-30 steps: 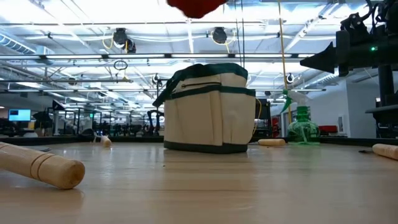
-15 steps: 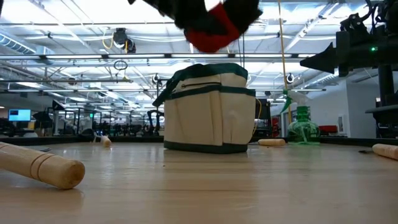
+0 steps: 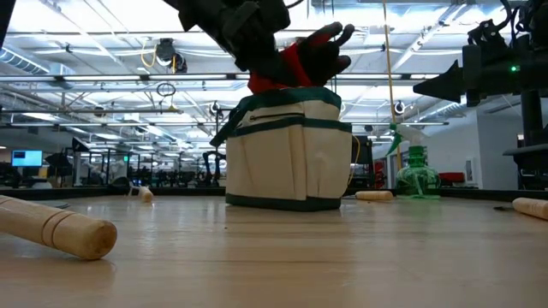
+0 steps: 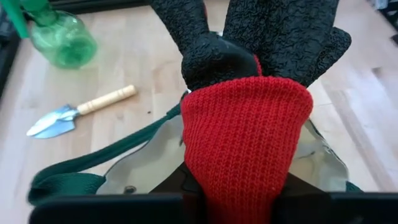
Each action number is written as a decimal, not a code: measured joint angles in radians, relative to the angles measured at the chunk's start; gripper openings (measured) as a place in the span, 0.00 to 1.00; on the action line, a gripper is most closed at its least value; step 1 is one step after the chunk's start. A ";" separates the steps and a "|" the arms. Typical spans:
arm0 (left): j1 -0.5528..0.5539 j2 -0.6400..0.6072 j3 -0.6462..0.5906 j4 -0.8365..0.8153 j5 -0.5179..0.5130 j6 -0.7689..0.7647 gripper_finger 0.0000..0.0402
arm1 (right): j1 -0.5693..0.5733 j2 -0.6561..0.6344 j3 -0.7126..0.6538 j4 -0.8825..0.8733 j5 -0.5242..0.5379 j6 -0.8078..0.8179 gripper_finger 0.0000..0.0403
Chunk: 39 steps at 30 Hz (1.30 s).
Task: Pick & Place Garden tools in Gardening bag
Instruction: Put the gloves into the gardening bag
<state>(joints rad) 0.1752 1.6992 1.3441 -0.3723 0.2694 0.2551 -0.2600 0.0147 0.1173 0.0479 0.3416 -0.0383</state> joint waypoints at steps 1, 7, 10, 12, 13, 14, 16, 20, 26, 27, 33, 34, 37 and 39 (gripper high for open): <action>0.005 0.000 0.000 0.000 0.012 -0.001 0.14 | 0.000 0.000 0.000 0.000 0.000 0.000 0.00; 0.028 0.000 0.000 0.004 0.048 -0.003 0.16 | 0.000 0.000 0.000 0.000 0.000 0.000 0.00; 0.030 -0.001 -0.013 0.011 0.069 -0.005 0.15 | 0.000 0.000 0.000 0.000 0.000 0.000 0.00; 0.030 -0.001 -0.036 0.006 0.070 -0.004 0.15 | 0.000 0.000 0.000 0.000 0.000 0.000 0.00; 0.032 0.000 -0.045 0.000 0.072 -0.010 0.15 | 0.000 0.000 0.000 0.000 0.000 0.000 0.00; 0.033 0.000 -0.052 0.000 0.074 -0.021 0.15 | 0.000 0.000 0.000 0.000 -0.001 0.000 0.00; 0.035 0.000 -0.058 0.004 0.073 -0.028 0.16 | 0.000 0.000 0.000 0.000 -0.001 0.000 0.00; 0.034 0.000 -0.058 0.014 0.073 -0.028 0.17 | 0.000 0.000 0.000 0.000 -0.001 0.000 0.00; 0.036 0.000 -0.058 0.016 0.097 -0.008 0.17 | 0.000 0.000 0.000 0.000 -0.002 0.000 0.00; 0.036 0.000 -0.058 0.014 0.097 -0.002 0.18 | 0.000 0.000 0.000 0.000 -0.002 0.000 0.00; 0.035 0.000 -0.058 0.002 0.097 0.007 0.18 | 0.000 0.000 0.000 0.000 -0.002 0.000 0.00; 0.035 0.000 -0.058 0.002 0.096 0.010 0.18 | 0.000 0.000 0.000 0.000 -0.002 0.000 0.00; 0.036 0.000 -0.058 0.001 0.080 0.027 0.18 | 0.000 0.000 0.000 0.000 -0.002 0.000 0.00; 0.036 0.000 -0.058 0.002 0.059 0.031 0.20 | 0.000 0.000 0.000 0.000 -0.002 0.000 0.00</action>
<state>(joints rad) 0.2111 1.6989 1.2858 -0.3699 0.3281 0.2859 -0.2600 0.0147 0.1173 0.0475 0.3393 -0.0380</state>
